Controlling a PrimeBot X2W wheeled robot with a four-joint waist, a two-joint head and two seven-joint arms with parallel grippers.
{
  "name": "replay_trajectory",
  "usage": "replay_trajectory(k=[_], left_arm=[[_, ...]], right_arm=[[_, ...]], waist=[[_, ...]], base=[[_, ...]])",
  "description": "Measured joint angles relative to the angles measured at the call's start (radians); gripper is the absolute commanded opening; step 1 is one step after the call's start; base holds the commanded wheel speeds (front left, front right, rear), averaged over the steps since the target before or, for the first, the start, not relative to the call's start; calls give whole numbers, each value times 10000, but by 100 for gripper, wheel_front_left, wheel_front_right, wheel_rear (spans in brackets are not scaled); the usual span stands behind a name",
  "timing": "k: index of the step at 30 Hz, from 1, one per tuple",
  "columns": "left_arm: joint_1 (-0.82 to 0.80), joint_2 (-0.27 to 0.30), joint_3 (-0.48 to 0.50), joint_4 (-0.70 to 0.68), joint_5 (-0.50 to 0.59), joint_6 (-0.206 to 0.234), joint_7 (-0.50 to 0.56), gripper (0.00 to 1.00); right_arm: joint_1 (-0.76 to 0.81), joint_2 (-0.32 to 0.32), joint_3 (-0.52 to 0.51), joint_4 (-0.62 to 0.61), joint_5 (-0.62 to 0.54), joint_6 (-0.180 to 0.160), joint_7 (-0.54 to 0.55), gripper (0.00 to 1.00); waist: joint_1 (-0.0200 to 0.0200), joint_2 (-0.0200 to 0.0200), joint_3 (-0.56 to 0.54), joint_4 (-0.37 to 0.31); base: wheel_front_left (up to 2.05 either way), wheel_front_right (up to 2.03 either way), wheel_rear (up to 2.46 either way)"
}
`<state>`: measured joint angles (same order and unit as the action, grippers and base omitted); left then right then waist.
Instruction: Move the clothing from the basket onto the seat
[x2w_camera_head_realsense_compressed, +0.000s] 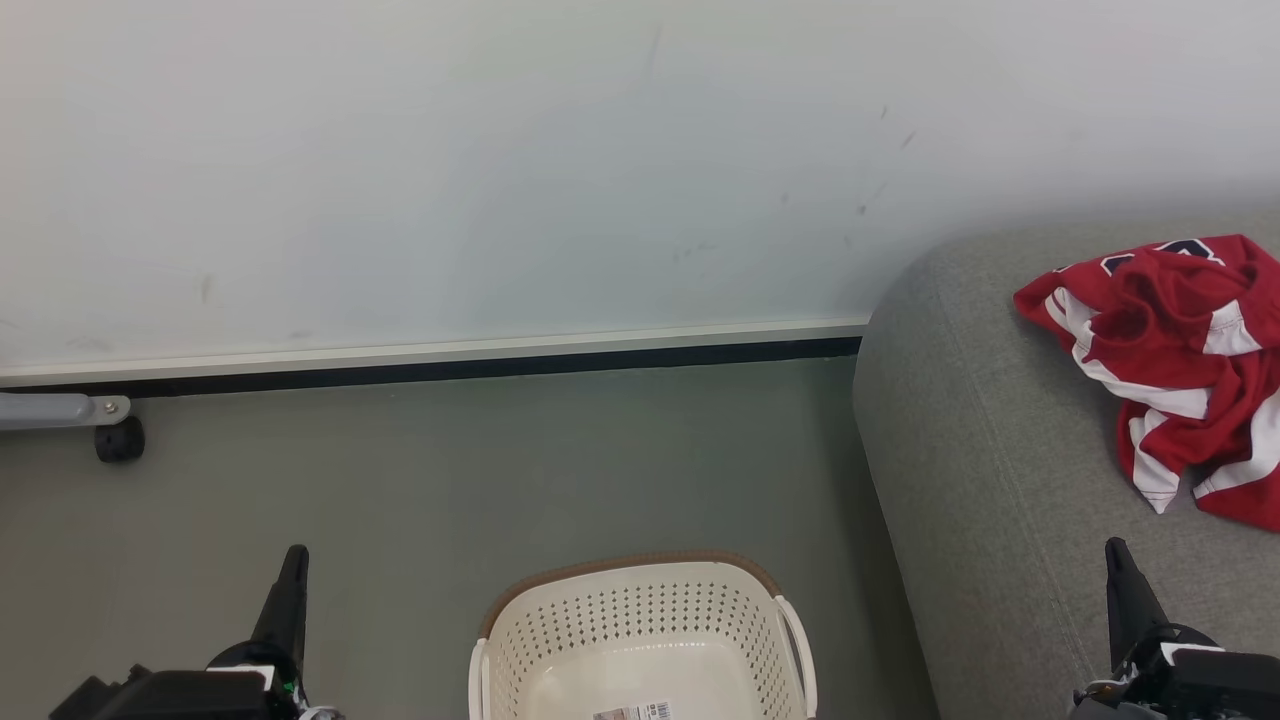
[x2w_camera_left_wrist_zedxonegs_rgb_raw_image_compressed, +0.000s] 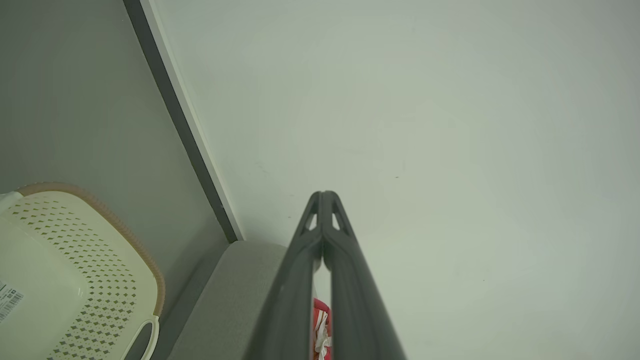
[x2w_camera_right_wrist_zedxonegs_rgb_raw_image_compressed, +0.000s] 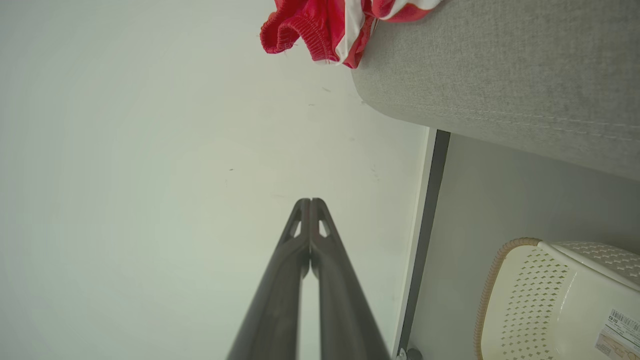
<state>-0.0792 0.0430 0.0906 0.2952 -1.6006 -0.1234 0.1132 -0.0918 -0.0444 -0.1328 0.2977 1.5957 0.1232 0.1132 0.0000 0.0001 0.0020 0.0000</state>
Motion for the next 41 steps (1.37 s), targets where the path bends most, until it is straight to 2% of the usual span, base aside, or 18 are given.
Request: replay_trajectory(k=[41], left_arm=[[0, 0, 0, -4, 0, 0, 0, 0]], right_arm=[[0, 0, 0, -2, 0, 0, 0, 0]], waist=[[0, 0, 0, 0]], base=[[0, 0, 0]])
